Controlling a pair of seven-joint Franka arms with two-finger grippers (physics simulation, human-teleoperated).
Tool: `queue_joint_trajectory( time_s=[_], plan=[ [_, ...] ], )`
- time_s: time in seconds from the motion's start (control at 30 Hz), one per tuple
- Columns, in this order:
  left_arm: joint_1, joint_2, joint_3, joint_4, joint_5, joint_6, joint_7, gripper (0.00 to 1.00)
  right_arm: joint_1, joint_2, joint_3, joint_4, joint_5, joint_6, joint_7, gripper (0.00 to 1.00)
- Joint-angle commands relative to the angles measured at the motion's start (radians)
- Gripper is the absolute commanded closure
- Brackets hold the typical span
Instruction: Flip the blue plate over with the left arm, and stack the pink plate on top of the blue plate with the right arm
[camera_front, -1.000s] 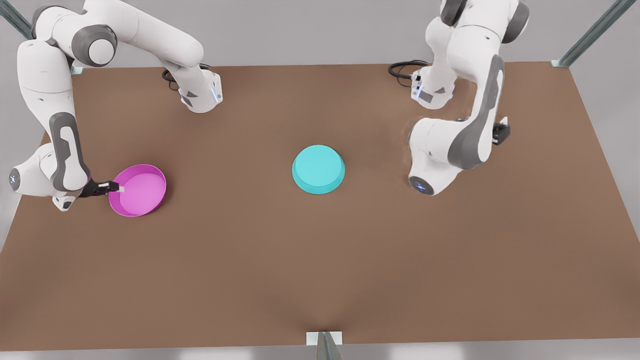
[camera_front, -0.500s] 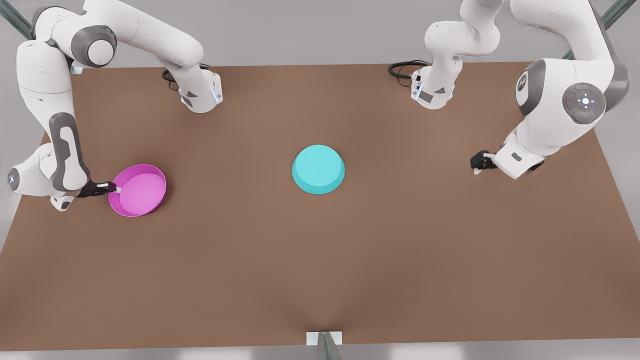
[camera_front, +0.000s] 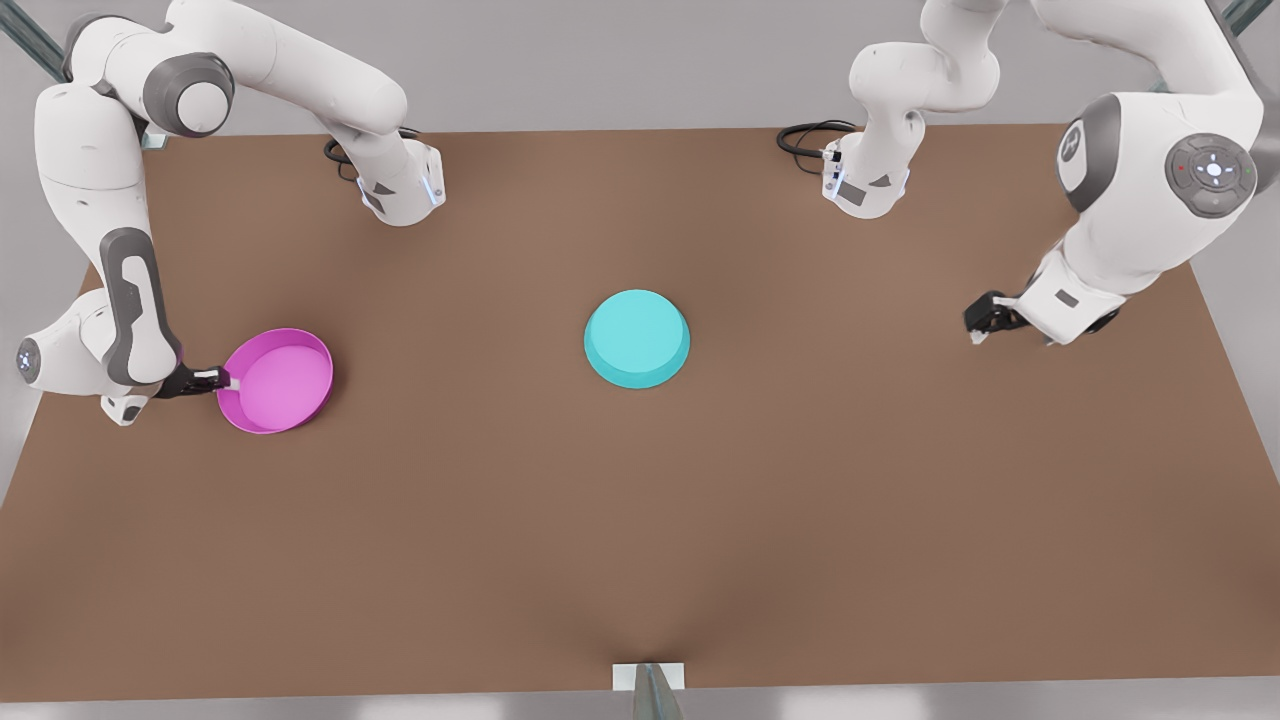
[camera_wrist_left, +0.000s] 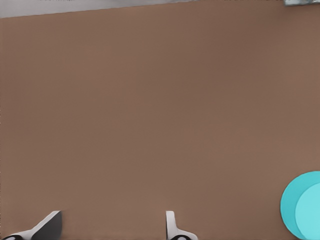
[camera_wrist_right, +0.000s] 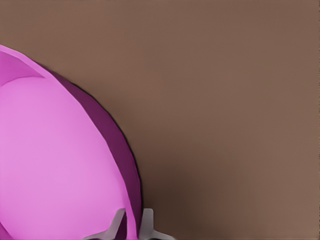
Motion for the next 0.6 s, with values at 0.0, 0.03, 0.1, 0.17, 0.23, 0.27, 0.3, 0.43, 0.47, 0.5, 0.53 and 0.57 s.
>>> queue_joint_trajectory(
  time_s=[0.0, 0.03, 0.1, 0.17, 0.23, 0.27, 0.3, 0.43, 0.47, 0.5, 0.53, 0.57],
  plan=[
    [-0.024, 0.001, 0.0, 0.002, 0.009, 0.0, -0.002, 0.0, 0.0, 0.0, -0.001, 0.0, 0.0, 0.0, 0.0, 0.75],
    [-0.023, 0.008, 0.004, 0.003, -0.037, 0.001, -0.005, 0.0, 0.0, 0.0, 0.0, 0.0, 0.0, 0.0, 0.0, 0.75],
    [-0.023, 0.004, 0.01, 0.003, -0.043, -0.013, -0.001, 0.0, 0.0, 0.008, 0.0, 0.003, 0.0, 0.002, 0.0, 0.75],
    [-0.023, 0.01, 0.008, 0.002, -0.045, -0.003, -0.001, 0.0, 0.0, 0.008, 0.0, 0.006, 0.0, 0.002, 0.0, 0.74],
    [-0.023, 0.01, 0.007, 0.002, -0.046, -0.002, -0.001, 0.0, 0.0, 0.008, -0.001, 0.006, 0.0, 0.0, 0.0, 0.78],
    [-0.023, 0.012, 0.008, 0.002, -0.046, 0.001, -0.001, 0.0, 0.0, 0.008, 0.0, 0.006, 0.0, 0.0, 0.0, 0.79],
    [-0.023, 0.01, 0.008, 0.002, -0.046, 0.003, -0.001, 0.0, -0.002, 0.008, 0.0, 0.006, 0.0, -0.002, -0.001, 0.79],
    [-0.023, 0.013, 0.008, 0.002, -0.048, 0.007, -0.001, 0.0, 0.0, 0.003, 0.0, 0.008, 0.003, -0.014, 0.005, 0.79],
    [-0.023, 0.013, 0.007, 0.002, -0.048, 0.007, -0.001, 0.0, 0.002, -0.002, 0.0, 0.008, 0.005, -0.017, 0.005, 0.79],
    [-0.023, 0.013, 0.007, 0.002, -0.049, 0.006, -0.002, 0.0, 0.005, -0.003, 0.002, 0.018, 0.005, -0.021, 0.008, 0.79],
    [-0.023, 0.013, 0.005, 0.003, -0.049, 0.006, -0.002, 0.0, 0.005, -0.028, 0.034, 0.018, 0.006, -0.048, 0.014, 0.79],
    [-0.023, 0.015, 0.004, 0.002, -0.049, 0.006, -0.002, 0.0, 0.005, -0.043, 0.066, 0.02, 0.006, -0.069, 0.015, 0.79]
  ],
)
